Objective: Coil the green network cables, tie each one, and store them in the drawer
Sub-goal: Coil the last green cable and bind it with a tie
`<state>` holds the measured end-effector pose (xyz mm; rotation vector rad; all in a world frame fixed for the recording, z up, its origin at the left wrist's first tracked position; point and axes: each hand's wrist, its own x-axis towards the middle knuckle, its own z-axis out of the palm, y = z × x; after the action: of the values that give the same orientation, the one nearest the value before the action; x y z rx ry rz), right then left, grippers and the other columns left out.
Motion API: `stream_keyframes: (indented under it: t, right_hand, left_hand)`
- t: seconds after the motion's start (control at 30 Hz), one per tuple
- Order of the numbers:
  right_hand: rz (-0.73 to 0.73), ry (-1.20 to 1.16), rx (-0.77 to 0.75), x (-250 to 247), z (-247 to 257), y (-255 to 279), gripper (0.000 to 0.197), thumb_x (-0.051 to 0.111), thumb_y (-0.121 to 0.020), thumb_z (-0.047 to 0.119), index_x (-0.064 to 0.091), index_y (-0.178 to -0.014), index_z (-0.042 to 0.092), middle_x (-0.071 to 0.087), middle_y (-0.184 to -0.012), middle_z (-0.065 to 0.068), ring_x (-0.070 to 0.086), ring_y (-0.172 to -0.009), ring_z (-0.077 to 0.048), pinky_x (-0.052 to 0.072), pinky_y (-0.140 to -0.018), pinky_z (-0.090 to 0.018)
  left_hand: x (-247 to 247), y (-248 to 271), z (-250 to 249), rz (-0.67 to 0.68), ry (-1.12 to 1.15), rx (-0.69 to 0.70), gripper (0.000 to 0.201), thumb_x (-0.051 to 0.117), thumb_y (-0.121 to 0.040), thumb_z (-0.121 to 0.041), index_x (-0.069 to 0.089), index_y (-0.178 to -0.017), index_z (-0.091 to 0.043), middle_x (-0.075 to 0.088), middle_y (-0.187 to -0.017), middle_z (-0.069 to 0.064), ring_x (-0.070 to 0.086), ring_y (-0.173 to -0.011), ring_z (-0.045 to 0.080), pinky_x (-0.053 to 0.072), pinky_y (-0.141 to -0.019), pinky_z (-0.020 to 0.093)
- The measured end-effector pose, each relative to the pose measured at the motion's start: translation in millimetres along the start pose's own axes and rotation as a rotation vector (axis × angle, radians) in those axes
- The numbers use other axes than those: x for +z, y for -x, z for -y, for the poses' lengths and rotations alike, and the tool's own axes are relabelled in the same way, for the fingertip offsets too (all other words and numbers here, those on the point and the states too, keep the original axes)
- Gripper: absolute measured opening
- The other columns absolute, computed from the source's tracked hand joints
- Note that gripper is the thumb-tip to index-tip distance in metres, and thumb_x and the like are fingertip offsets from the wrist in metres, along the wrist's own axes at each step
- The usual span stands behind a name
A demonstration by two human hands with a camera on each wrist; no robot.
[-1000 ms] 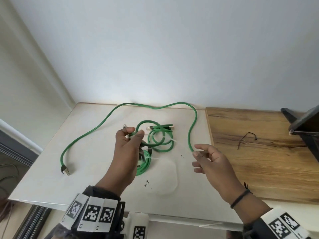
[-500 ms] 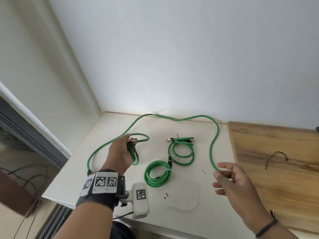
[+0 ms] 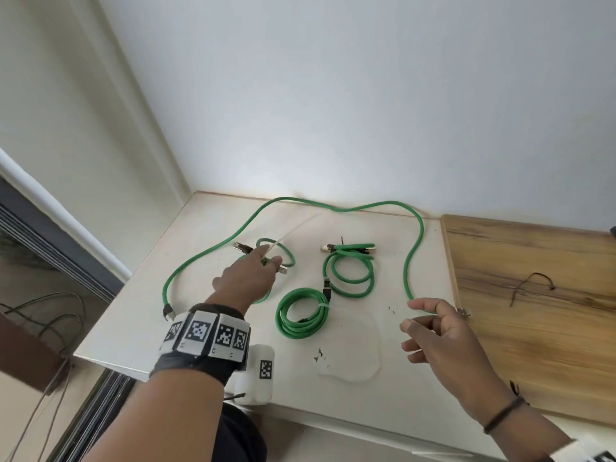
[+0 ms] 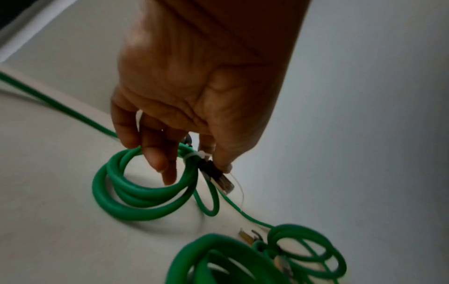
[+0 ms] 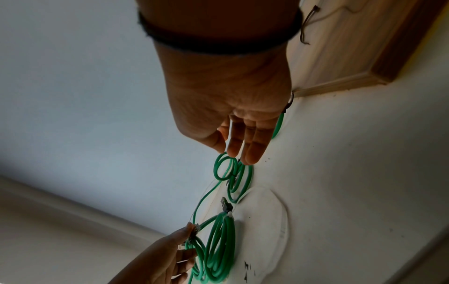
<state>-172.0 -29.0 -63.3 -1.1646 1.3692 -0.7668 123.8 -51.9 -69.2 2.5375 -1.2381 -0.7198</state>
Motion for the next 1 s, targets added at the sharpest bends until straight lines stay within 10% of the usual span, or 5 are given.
stream_keyframes:
  t: [0.23,0.43,0.57,0.83,1.0]
  right_hand:
    - [0.042,0.094,0.026,2.6,-2.7,3.2,0.020,0.061,-0.088,0.009,0.058,-0.100,0.024,0.061,-0.083,-0.007,0.063,-0.069,-0.021,0.053,-0.064,-0.034]
    - [0.053,0.101,0.021,-0.7,-0.5,2.4,0.019,0.061,-0.089,0.009,0.059,-0.100,0.025,0.061,-0.084,-0.007,0.063,-0.068,-0.021,0.052,-0.063,-0.033]
    - [0.053,0.088,0.015,-1.2,2.5,3.4,0.019,0.061,-0.088,0.008,0.059,-0.100,0.023,0.061,-0.082,-0.007,0.062,-0.064,-0.020,0.052,-0.061,-0.032]
    - [0.050,0.096,0.018,-1.8,2.4,3.2,0.020,0.061,-0.088,0.008,0.058,-0.101,0.023,0.061,-0.085,-0.008,0.061,-0.063,-0.022,0.052,-0.062,-0.035]
    - [0.043,0.101,0.028,-2.2,2.4,4.3,0.021,0.061,-0.088,0.007,0.058,-0.102,0.022,0.061,-0.086,-0.010,0.061,-0.064,-0.023,0.051,-0.061,-0.036]
  left_hand:
    - [14.0,3.6,8.5,0.203,-0.025,-0.006,0.074,0.029,-0.091,-0.066,-0.018,-0.145,-0.045,0.009,-0.154,0.025,0.023,-0.139,0.042,0.023,-0.112,0.050]
    - [-41.5,3.5,9.3,-0.218,0.462,0.038,0.042,0.050,-0.092,-0.049,0.057,-0.119,-0.017,0.060,-0.124,0.011,0.055,-0.110,0.030,0.043,-0.097,0.040]
    - [-99.3,-3.0,45.1,-0.386,0.453,-0.040,0.027,0.058,-0.088,-0.039,0.064,-0.090,-0.013,0.068,-0.096,0.013,0.062,-0.097,0.037,0.049,-0.088,0.043]
    - [-83.8,1.9,128.6,0.249,-0.090,-0.355,0.047,0.056,-0.088,-0.052,0.062,-0.094,-0.006,0.064,-0.085,0.006,0.063,-0.075,0.020,0.054,-0.075,0.033]
    - [-61.3,-1.2,135.2,0.137,0.293,-0.418,0.015,0.059,-0.087,-0.013,0.058,-0.075,-0.004,0.051,-0.063,0.009,0.046,-0.053,0.021,0.044,-0.049,0.021]
